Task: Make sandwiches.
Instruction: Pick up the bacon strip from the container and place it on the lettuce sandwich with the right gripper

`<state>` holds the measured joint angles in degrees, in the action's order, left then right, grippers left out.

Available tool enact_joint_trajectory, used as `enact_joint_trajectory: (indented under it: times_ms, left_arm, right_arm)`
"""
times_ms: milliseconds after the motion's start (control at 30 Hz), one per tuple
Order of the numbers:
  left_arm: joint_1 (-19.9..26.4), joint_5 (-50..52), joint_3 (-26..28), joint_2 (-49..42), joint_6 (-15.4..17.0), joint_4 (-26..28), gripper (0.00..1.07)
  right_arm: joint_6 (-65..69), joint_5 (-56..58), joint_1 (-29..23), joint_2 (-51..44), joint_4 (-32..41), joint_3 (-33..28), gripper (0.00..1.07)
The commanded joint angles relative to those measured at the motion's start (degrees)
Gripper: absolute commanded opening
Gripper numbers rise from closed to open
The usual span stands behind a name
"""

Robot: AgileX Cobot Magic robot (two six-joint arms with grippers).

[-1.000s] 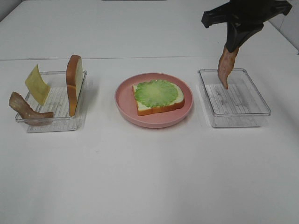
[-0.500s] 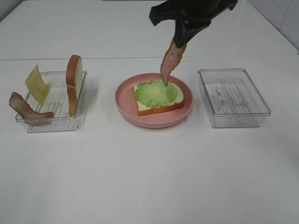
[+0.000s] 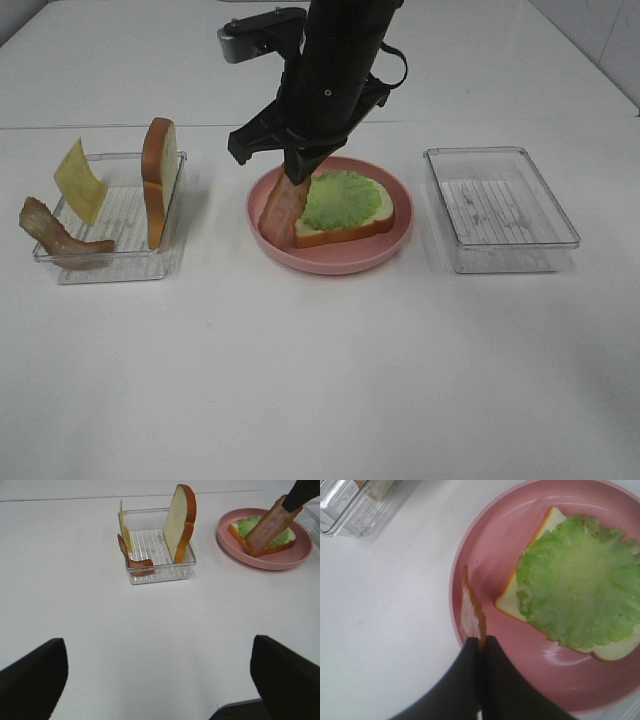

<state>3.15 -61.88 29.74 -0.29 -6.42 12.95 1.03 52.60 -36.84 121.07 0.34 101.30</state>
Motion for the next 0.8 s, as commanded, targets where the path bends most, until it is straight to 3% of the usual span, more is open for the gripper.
enact_joint_trajectory:
  times_ms: [33,67,433,800]
  left_arm:
    - [0.1,0.3,-0.2,-0.7,0.2,-0.1,0.91]
    - [0.1,0.3,-0.2,-0.7,0.2,-0.1,0.91]
    - [0.1,0.3,-0.2,-0.7,0.2,-0.1,0.91]
    - [0.1,0.3,-0.2,-0.7,0.2,-0.1,0.91]
  right_arm:
    - [-1.0,-2.3,0.2,1.6,-3.2,0.3,0.0]
    - [-1.0,-2.7,0.2,2.3,-7.2,0.3,0.0]
    - [5.5,-6.0,0.3,5.7,-23.6,0.3,0.0]
    - [5.6,-9.9,0.4,9.2,-30.1,0.3,0.0]
